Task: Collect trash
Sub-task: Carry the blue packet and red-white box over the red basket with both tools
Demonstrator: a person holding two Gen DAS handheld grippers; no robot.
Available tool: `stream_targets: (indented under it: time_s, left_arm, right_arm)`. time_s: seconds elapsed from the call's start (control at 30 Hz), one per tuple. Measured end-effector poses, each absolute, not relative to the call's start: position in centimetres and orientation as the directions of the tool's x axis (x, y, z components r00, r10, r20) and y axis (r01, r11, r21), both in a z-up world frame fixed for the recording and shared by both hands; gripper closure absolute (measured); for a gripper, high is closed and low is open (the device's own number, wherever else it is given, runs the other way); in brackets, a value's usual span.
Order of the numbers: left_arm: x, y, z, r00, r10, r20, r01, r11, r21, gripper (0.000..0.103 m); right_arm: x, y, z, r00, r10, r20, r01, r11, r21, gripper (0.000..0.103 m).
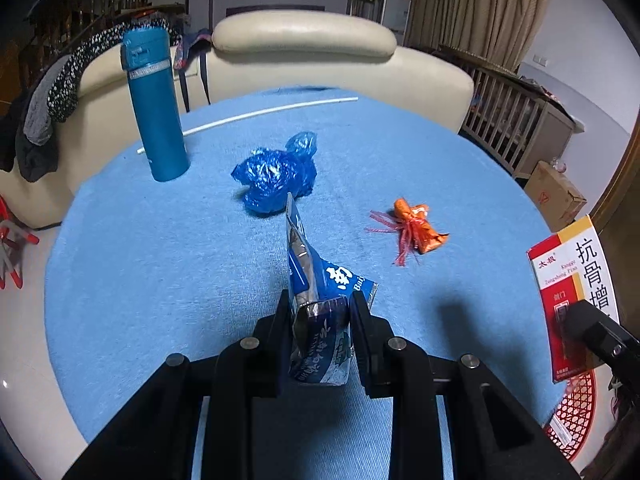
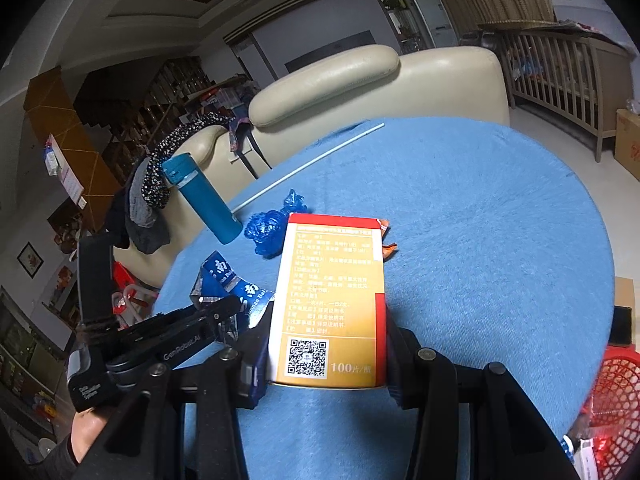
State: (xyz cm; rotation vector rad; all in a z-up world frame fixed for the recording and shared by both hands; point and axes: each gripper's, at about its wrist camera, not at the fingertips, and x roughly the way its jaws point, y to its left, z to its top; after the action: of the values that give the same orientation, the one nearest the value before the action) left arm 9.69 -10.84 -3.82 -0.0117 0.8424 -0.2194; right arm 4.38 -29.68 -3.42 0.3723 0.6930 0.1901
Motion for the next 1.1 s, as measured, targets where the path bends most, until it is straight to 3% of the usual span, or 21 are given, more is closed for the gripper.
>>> stream_targets:
  time_s: [0.63, 1.1]
  left_arm:
    - [4.9, -14.1, 1.1, 0.714, -0.260, -0.650, 0.280, 0.957, -0.076, 0.075]
    - [2.5, -18.4, 1.7, 0.688, -0.344, -0.639, 0.396, 0.916, -0.067, 0.075]
  right_arm:
    - [-2.0, -32.6, 0.3, 0.842, 0.225, -0.490, -0.011, 0.916, 0.402, 0.055]
    - [-6.9, -38.4, 0.4, 0.882, 0.128, -0.454, 0.097, 0.893, 0.439, 0.055]
